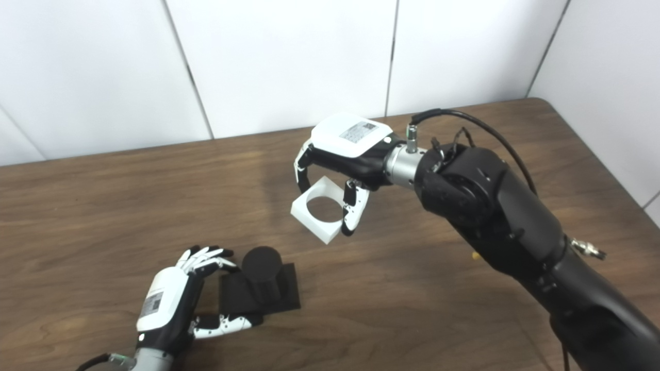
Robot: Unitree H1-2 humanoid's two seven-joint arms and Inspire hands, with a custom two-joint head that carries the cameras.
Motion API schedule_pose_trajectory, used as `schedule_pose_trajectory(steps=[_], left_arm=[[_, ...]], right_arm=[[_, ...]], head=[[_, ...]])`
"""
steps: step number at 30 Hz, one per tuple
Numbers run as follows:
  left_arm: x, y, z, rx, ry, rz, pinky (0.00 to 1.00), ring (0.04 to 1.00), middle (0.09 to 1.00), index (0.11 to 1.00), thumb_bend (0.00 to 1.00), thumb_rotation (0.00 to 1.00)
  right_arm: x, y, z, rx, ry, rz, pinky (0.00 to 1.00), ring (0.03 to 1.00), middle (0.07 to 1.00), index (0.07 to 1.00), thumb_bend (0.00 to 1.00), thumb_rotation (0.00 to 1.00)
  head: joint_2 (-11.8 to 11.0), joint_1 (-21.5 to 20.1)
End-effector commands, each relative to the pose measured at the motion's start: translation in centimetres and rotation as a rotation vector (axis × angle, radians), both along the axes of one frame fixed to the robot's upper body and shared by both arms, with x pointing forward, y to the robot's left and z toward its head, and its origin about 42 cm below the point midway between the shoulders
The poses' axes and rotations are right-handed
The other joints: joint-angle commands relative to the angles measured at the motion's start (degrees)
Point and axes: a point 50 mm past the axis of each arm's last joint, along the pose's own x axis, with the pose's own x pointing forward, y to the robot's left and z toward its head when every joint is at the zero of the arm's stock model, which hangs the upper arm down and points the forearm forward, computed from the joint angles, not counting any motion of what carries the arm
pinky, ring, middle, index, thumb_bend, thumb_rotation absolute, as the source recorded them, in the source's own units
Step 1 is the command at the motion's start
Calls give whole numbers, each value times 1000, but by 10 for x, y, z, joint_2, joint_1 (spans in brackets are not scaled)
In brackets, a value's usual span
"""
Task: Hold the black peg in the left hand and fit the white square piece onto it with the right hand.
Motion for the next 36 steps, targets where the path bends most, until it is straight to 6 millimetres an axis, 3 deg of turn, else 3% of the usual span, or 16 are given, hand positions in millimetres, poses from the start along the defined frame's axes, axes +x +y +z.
schedule_pose_trajectory(steps=[1,17,36], left_arm=[[-14,-8,-18,26,83,1,979,883,809,485,522,51],[-12,-17,-11,13,80,-3,983,881,805,485,521,52],[-14,-21,-6,4,82,3,976,879,802,485,522,51]], right_arm=[[-8,7,16,4,-56,57,794,820,743,482,525,133],[-33,39,24,30,2,195,836,839,742,482,525,133],[-24,59,3,35,-49,209,892,854,751,483,524,131]], head=[[3,3],[24,23],[37,35]])
